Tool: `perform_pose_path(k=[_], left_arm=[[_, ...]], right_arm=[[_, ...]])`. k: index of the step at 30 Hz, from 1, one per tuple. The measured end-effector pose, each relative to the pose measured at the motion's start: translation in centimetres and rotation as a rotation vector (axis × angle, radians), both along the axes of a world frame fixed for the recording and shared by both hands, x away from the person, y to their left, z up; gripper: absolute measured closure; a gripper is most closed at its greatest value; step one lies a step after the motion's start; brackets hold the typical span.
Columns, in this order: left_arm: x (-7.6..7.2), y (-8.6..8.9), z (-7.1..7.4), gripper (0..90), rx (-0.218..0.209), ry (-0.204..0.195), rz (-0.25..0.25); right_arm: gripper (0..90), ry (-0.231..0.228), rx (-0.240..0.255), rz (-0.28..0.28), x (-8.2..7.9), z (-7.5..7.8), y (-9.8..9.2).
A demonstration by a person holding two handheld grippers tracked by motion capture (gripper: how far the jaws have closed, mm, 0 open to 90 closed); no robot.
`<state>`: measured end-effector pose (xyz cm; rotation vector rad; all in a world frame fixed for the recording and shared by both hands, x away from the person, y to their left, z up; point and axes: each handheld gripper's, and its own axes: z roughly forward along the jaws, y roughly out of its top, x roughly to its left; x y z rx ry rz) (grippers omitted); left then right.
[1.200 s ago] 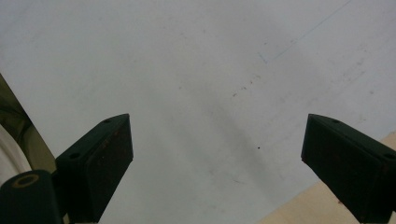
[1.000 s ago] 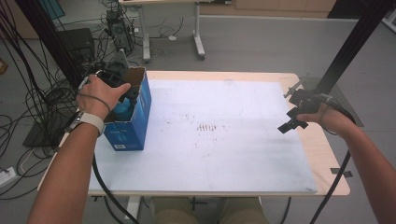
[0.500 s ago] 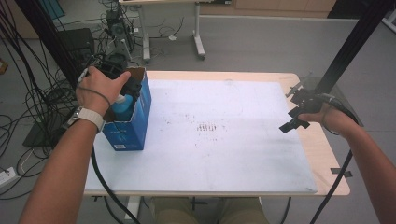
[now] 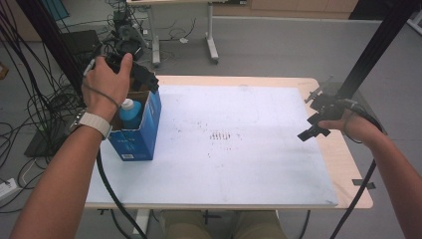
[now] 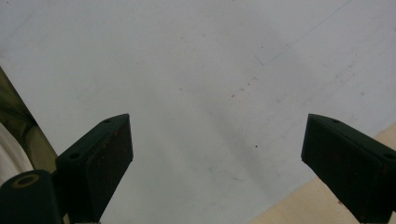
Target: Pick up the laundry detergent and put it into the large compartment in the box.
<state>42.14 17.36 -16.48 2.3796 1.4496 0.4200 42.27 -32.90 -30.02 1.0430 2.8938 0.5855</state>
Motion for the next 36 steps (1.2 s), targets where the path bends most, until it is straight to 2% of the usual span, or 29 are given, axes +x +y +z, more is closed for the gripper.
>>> perform_pose_path(k=[2, 4, 7, 15, 21, 30, 36], left_arm=[[-0.1, -0.6, 0.0, 7.2, -0.01, 0.007, -0.039], [-0.3, -1.4, 0.0, 7.2, -0.003, 0.016, -0.094], [-0.4, -2.5, 0.1, 7.3, -0.003, 0.011, -0.159], [-0.3, -4.9, 0.0, 7.2, 0.009, 0.025, -0.275], [0.2, -6.6, -0.3, 7.3, 0.008, 0.037, -0.306], [0.7, -8.6, -0.8, 7.2, 0.017, 0.055, -0.319], [1.1, -9.7, -1.3, 7.2, 0.044, 0.076, -0.373]], right_arm=[[9.0, -0.001, -0.002, 0.004, 0.0, 0.0, 0.0], [9.0, -0.002, -0.005, 0.005, 0.0, 0.0, -0.1], [9.0, -0.002, -0.006, 0.001, -0.1, 0.0, -0.2], [9.0, -0.006, -0.004, -0.002, -0.1, 0.3, -0.3], [9.0, -0.009, -0.005, 0.0, -0.1, 0.4, -0.2], [9.0, -0.01, -0.005, -0.005, -0.1, 0.5, -0.3], [9.0, -0.008, -0.004, -0.008, -0.2, 0.4, -0.3]])
